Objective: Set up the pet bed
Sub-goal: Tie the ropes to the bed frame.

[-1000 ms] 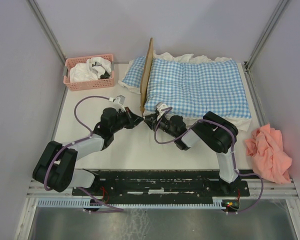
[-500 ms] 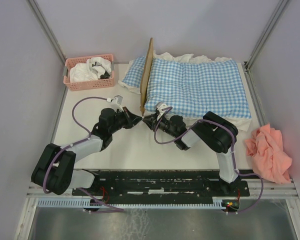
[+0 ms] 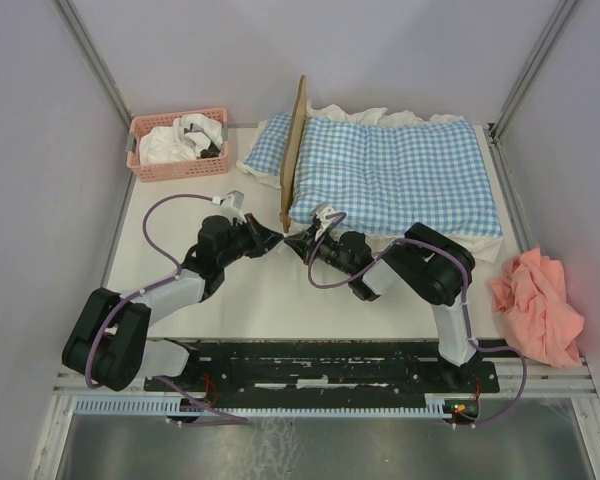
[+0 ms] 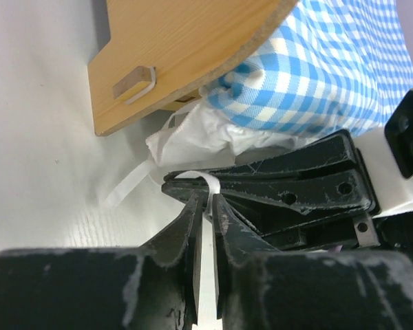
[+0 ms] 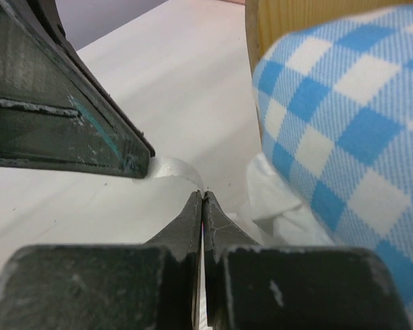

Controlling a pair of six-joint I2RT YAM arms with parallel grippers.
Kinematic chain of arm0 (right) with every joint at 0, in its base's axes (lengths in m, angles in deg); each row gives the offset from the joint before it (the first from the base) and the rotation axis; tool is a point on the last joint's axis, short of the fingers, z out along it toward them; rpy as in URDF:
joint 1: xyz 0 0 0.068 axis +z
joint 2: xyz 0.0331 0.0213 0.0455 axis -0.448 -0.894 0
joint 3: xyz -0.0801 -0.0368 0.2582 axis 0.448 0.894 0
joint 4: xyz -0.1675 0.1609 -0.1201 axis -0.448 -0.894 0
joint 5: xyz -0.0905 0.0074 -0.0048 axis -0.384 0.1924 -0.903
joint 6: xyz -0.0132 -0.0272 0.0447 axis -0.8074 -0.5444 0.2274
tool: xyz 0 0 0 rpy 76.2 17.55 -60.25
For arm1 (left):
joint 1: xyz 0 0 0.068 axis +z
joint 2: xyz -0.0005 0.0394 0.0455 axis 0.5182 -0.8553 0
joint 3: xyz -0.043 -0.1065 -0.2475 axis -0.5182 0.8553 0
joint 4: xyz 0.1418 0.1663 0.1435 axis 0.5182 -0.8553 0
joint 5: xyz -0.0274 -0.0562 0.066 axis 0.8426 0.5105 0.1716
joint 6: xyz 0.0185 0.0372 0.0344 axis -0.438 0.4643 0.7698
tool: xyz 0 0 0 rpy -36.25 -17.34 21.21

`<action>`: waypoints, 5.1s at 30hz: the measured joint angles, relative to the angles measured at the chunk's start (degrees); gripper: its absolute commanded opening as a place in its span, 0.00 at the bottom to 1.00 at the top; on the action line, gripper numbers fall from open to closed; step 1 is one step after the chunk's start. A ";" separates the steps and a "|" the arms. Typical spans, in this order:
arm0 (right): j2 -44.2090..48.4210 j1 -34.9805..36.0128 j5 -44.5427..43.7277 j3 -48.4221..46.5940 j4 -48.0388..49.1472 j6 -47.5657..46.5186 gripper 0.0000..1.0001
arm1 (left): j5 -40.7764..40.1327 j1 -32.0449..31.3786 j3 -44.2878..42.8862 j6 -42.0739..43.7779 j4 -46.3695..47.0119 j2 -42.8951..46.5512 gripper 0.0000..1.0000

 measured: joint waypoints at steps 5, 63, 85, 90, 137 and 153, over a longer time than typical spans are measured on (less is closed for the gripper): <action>1.55 0.00 -1.27 1.33 -4.46 3.08 0.02 | -1.64 0.00 -1.27 0.68 -2.21 -0.02 0.31; 12.15 -0.04 -13.99 4.04 -22.88 12.81 0.02 | 4.50 -0.83 -3.28 -2.40 19.23 -11.26 0.03; 14.51 1.92 -22.49 0.22 -35.98 19.96 0.02 | 2.25 -1.27 0.66 -5.55 20.59 -8.59 0.44; 14.51 1.90 -22.91 -0.02 -37.38 20.06 0.02 | -1.03 -1.31 1.77 0.63 18.84 -8.68 0.49; 14.49 3.52 -26.67 -3.15 -40.70 20.85 0.02 | 3.67 -2.64 1.40 -2.73 26.62 -11.15 0.03; 15.28 4.50 -33.27 -4.37 -40.74 22.60 0.02 | 4.09 -2.64 3.80 -4.66 27.41 -5.62 0.03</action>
